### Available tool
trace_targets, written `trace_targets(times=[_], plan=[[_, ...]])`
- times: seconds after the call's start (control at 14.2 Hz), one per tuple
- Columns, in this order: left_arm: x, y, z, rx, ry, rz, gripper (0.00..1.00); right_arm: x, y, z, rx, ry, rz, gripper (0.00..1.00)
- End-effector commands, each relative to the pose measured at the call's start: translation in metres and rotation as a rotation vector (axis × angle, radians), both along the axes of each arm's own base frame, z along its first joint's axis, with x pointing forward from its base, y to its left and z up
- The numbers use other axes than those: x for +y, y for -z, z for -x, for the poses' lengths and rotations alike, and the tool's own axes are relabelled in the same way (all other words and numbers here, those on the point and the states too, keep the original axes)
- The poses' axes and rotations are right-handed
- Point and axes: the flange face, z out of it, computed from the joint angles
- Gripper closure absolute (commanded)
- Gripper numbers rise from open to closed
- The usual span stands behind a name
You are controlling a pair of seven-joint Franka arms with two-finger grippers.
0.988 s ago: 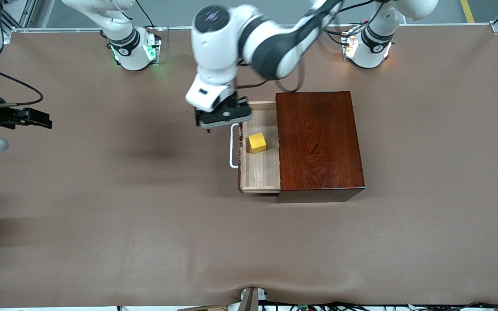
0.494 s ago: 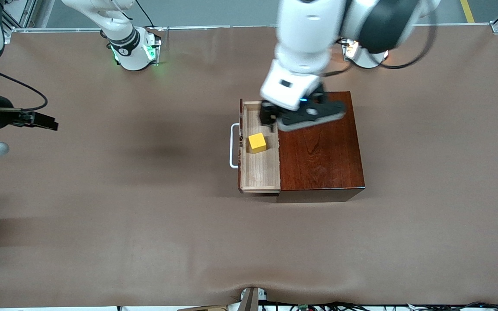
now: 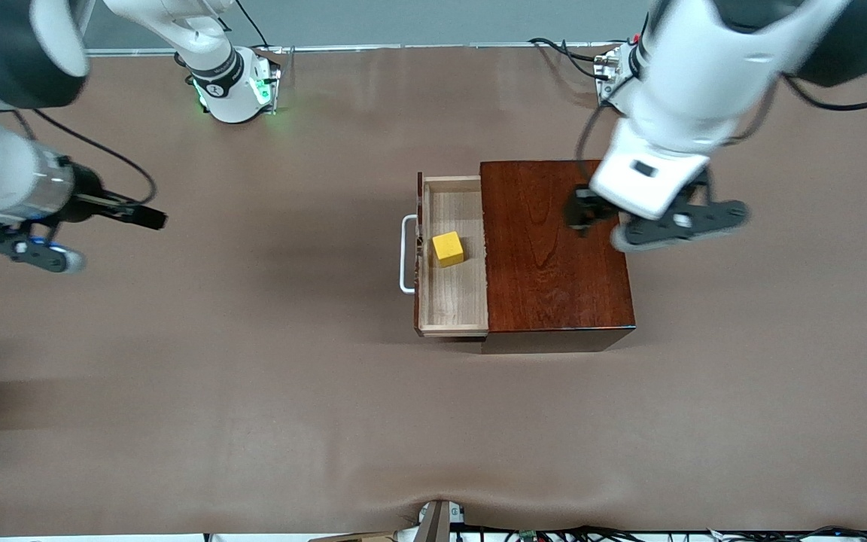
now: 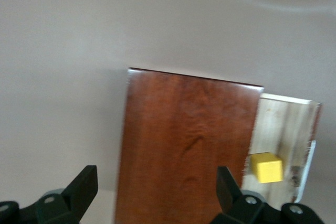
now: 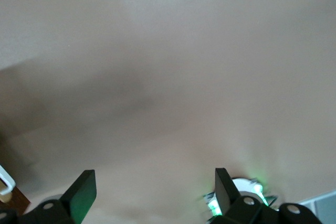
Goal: Open drawer, take yellow block, close drawer
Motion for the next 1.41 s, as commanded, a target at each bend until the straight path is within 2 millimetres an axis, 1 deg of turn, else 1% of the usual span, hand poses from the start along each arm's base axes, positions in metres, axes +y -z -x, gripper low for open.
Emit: trace_targets(times=[0.0,0.07,0.14,0.28,0.35,0.49,0.64,0.71,0.78,0.85,0.99,1.06,1.2,1.27,1.34], plan=[[0.051,-0.011,0.002,0.045,0.064,0.016,0.00,0.009,-0.008,0.002,-0.013,0.071,0.010,0.00],[0.068,-0.011,-0.001,0.061,0.084,0.014,0.00,0.011,-0.007,0.001,-0.013,0.077,0.011,0.00],[0.091,-0.015,-0.002,0.066,0.098,0.017,0.00,0.017,-0.006,0.002,-0.007,0.108,0.013,0.00],[0.124,-0.015,0.002,0.086,0.120,0.023,0.00,0.034,-0.005,0.005,0.009,0.201,0.011,0.00],[0.136,-0.015,0.005,0.093,0.113,0.026,0.00,0.043,-0.003,0.007,0.016,0.233,0.017,0.00],[0.145,-0.014,0.011,0.103,0.103,0.028,0.00,0.066,0.003,0.011,0.027,0.256,0.041,0.00],[0.164,-0.009,0.019,0.122,0.076,0.031,0.00,0.094,-0.001,0.018,0.008,0.323,0.064,0.00],[0.167,-0.005,0.023,0.124,0.080,0.033,0.00,0.109,-0.002,0.022,-0.005,0.354,0.072,0.00],[0.171,-0.005,0.028,0.115,0.094,0.032,0.00,0.121,-0.001,0.024,-0.014,0.398,0.084,0.00],[0.174,-0.001,0.029,0.114,0.106,0.033,0.00,0.137,0.000,0.028,-0.021,0.443,0.096,0.00],[0.180,0.000,0.030,0.113,0.105,0.034,0.00,0.176,0.009,0.036,-0.029,0.550,0.114,0.00],[0.181,0.000,0.031,0.111,0.106,0.034,0.00,0.190,0.012,0.040,-0.035,0.589,0.121,0.00],[0.190,-0.004,0.032,0.107,0.109,0.037,0.00,0.221,0.020,0.047,-0.054,0.664,0.129,0.00],[0.197,-0.002,0.032,0.112,0.118,0.039,0.00,0.237,0.027,0.049,-0.062,0.718,0.132,0.00],[0.206,-0.001,0.031,0.114,0.119,0.045,0.00,0.257,0.036,0.053,-0.073,0.769,0.132,0.00]])
